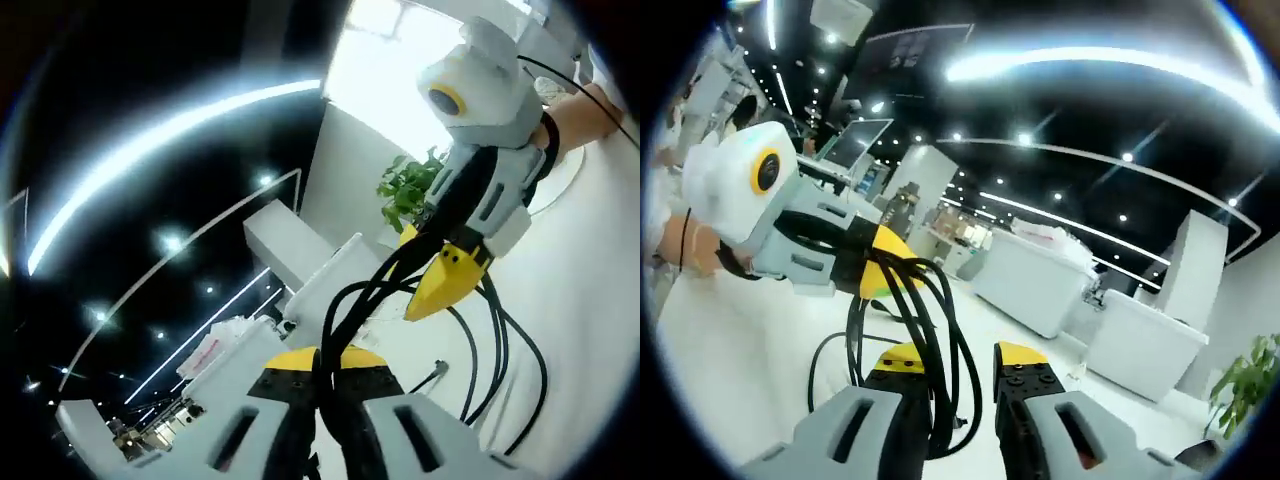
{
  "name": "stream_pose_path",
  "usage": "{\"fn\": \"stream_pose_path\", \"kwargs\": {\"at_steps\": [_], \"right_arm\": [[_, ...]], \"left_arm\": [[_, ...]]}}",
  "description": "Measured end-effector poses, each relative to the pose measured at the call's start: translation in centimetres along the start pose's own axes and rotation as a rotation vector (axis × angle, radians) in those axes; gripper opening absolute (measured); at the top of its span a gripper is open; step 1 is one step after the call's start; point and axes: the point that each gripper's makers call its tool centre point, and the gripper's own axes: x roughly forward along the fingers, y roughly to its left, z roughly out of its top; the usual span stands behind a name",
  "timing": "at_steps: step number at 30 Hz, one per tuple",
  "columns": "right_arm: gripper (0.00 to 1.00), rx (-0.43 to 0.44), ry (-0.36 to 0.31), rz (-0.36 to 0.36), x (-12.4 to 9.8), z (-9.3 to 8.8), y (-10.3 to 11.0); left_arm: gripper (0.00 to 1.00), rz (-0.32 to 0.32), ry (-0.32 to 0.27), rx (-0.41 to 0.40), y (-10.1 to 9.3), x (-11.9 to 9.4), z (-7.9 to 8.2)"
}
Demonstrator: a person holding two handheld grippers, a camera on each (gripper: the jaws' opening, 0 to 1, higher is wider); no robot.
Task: Coil the Type-C to USB data cable on the desktop and secure it with Velcro straps.
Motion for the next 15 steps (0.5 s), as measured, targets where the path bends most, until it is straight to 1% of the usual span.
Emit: {"fn": "stream_pose_path", "kwargs": {"at_steps": [1,2,4,6,7,8,10,12,15], "right_arm": [[0.15,-0.03,0.005,-0.019,0.0,-0.1,-0.3],[0.12,-0.092,0.008,-0.051,-0.1,-0.1,-0.8],[0.11,-0.158,-0.001,-0.088,-0.3,-0.1,-1.3],[0.09,-0.195,-0.01,-0.092,-0.4,0.0,-1.3],[0.07,-0.196,-0.004,-0.085,-0.4,-0.1,-1.3],[0.06,-0.193,0.007,-0.068,-0.5,-0.2,-1.2],[0.05,-0.145,0.02,-0.025,-0.4,-0.4,-0.7],[0.05,-0.139,0.03,-0.005,-0.3,-0.5,-0.7],[0.04,-0.119,0.03,0.007,-0.3,-0.6,-0.6]], "left_arm": [[0.06,-0.004,-0.002,0.009,-0.3,-0.1,0.3],[0.06,-0.004,-0.009,0.011,-0.4,-0.2,0.7],[0.06,-0.005,-0.034,0.005,-0.6,-0.3,1.4],[0.05,-0.01,-0.04,-0.002,-0.7,-0.2,1.5],[0.05,-0.011,-0.04,-0.008,-0.7,-0.2,1.4],[0.05,-0.016,-0.033,-0.015,-0.8,0.0,1.1],[0.05,-0.018,-0.025,-0.018,-0.8,0.1,0.7],[0.06,-0.025,-0.023,-0.026,-0.8,0.2,0.3],[0.06,-0.033,-0.026,-0.054,-0.9,0.4,0.1]]}}
